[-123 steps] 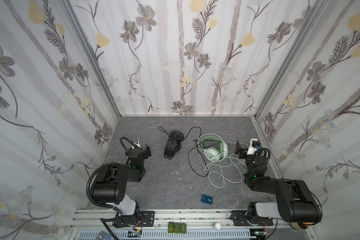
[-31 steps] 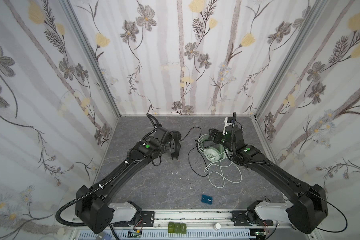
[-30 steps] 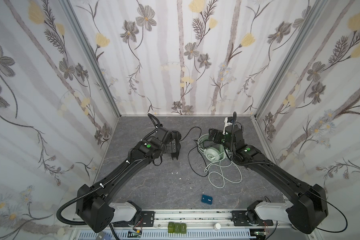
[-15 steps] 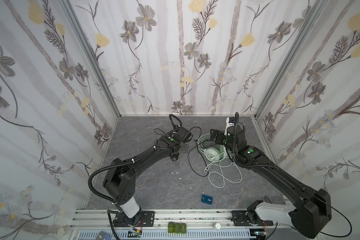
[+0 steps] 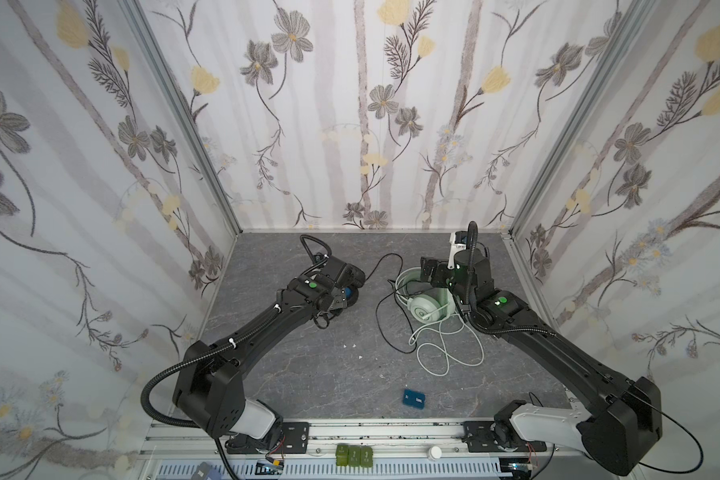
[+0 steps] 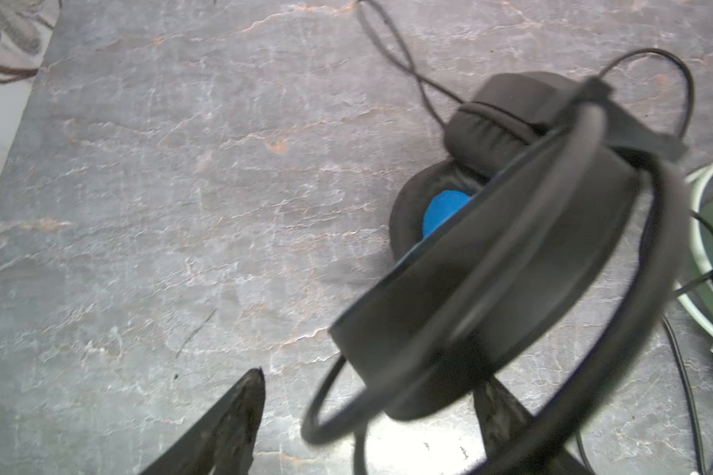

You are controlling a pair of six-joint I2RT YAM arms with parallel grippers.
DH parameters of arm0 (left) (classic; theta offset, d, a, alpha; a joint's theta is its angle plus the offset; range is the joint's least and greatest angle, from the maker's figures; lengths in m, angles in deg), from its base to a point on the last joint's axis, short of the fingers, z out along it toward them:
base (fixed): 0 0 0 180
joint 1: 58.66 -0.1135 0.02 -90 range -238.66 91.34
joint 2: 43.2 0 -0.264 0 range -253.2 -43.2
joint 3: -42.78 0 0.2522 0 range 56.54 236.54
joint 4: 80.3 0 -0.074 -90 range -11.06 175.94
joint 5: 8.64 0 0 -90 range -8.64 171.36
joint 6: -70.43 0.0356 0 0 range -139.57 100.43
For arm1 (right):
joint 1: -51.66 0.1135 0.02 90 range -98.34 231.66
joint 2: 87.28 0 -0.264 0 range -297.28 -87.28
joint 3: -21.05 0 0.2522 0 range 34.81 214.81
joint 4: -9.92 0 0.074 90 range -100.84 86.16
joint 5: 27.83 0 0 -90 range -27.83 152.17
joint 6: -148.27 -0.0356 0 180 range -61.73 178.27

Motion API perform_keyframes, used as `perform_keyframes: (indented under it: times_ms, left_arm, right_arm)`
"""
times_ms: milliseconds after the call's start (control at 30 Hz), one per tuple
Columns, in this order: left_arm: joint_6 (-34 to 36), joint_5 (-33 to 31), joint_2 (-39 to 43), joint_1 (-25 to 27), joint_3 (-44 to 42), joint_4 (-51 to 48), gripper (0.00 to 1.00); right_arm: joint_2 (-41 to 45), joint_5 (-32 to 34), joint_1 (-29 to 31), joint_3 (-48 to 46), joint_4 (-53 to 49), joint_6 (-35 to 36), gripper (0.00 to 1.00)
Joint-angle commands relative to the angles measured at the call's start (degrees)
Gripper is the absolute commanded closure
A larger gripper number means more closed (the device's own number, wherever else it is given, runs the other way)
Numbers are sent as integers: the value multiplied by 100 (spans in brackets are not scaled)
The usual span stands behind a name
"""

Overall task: Wrap the headphones
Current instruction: 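Grasp the black headset's headband with the left gripper and lift it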

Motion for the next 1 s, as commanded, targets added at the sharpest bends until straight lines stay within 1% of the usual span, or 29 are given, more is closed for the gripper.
perform_keyframes:
  times_ms: [0, 133, 267, 300, 333, 367, 400, 500, 600, 733, 867, 967]
  left_arm:
    - [-316, 405, 340, -357, -417, 110, 25]
    - [-304, 838, 773, -897, -973, 463, 35]
    - [-23, 1407, 934, -1324, -1280, 988, 37]
    - [137, 1573, 931, -1369, -1287, 1097, 37]
    - [353, 1693, 1096, -1369, -1268, 1175, 37]
    - [532, 1808, 1145, -1371, -1244, 1211, 33]
    - [804, 1864, 1237, -1350, -1230, 1231, 26]
    - [1537, 1770, 1605, -1302, -1351, 1286, 0]
    - [2262, 1622, 1853, -1254, -1555, 1448, 0]
    - [3003, 1118, 1958, -1045, -1927, 1919, 0]
    - [3444, 850, 1813, -870, -2159, 2706, 0]
    - [3618, 390, 1387, -828, -2103, 3169, 0]
  right_arm:
    - [-102, -107, -11, 98, 355, 210, 0]
    - [-146, -184, -9, 139, 396, 263, 0]
    - [-121, -175, -8, 125, 420, 349, 0]
    - [-110, -185, -8, 125, 419, 366, 0]
    - [-99, -180, -11, 119, 419, 360, 0]
    - [-82, -179, -16, 114, 419, 369, 0]
    - [-60, -174, -12, 104, 419, 384, 0]
    - [2, -165, -21, 36, 444, 452, 0]
    - [25, -168, -31, -28, 483, 492, 0]
    - [-35, -225, -60, 5, 490, 501, 0]
    - [-107, -262, -76, 106, 456, 525, 0]
    - [-100, -264, -90, 138, 398, 554, 0]
